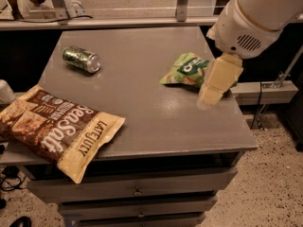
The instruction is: Pick green can
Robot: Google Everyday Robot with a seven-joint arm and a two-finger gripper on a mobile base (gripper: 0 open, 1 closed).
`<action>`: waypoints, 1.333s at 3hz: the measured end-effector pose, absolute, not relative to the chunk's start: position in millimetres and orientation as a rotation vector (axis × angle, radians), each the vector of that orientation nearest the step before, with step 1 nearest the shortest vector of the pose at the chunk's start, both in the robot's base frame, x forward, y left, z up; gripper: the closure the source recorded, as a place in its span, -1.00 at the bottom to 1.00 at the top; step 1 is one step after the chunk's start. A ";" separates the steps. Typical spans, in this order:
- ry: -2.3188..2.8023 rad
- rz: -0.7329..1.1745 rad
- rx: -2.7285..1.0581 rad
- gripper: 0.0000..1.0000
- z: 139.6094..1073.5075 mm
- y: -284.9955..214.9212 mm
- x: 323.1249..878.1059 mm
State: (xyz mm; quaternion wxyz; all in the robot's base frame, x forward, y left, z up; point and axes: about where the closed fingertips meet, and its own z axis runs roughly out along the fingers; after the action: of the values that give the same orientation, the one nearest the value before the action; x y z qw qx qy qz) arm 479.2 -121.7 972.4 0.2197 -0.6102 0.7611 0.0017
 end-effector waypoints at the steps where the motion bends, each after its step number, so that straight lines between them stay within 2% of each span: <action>1: 2.105 0.005 -1.688 -1.00 972.5 -121.7 479.2; 2: 2.085 0.014 -1.682 -1.00 972.3 -114.0 483.2; 4: 1.974 0.130 -1.715 -1.00 951.5 -20.4 524.7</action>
Offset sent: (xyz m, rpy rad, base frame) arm 0.0101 0.0152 -0.0025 0.0395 -0.0231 0.0122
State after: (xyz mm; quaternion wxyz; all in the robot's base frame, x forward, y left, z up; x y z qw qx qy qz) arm 524.7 -20.4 951.5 0.2586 -0.6327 0.7283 0.0481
